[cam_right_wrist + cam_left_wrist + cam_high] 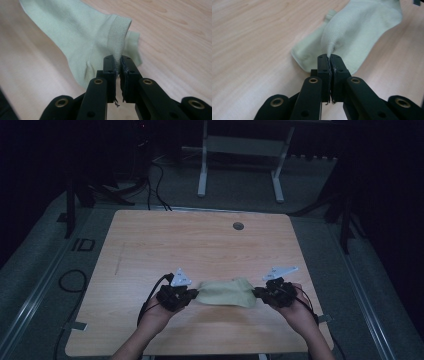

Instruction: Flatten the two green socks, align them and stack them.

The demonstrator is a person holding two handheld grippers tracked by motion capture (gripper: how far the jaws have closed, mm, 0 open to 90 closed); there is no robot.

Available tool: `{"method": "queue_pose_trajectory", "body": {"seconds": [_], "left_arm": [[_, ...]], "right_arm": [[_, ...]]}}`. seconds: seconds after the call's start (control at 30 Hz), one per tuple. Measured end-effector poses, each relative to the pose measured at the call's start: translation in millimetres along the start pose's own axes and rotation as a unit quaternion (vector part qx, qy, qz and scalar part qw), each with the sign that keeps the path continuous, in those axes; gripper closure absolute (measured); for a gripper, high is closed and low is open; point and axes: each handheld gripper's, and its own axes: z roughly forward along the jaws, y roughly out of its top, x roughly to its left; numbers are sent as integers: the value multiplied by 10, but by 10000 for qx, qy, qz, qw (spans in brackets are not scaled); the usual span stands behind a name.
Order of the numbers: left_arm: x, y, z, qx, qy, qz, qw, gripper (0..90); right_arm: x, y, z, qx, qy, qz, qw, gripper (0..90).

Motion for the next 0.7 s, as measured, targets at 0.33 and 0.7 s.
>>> {"method": "queue_pose_trajectory", "body": {"seconds": [0.33, 0.7], "left_arm": [[173, 21, 320, 239, 19, -78, 9997, 872], [205, -61, 524, 480, 57, -76, 9988, 871]], "right_arm": [[-277, 33, 375, 346, -13, 278, 9990, 833], [-398, -78, 610, 601, 60, 488, 9970, 828]]}}
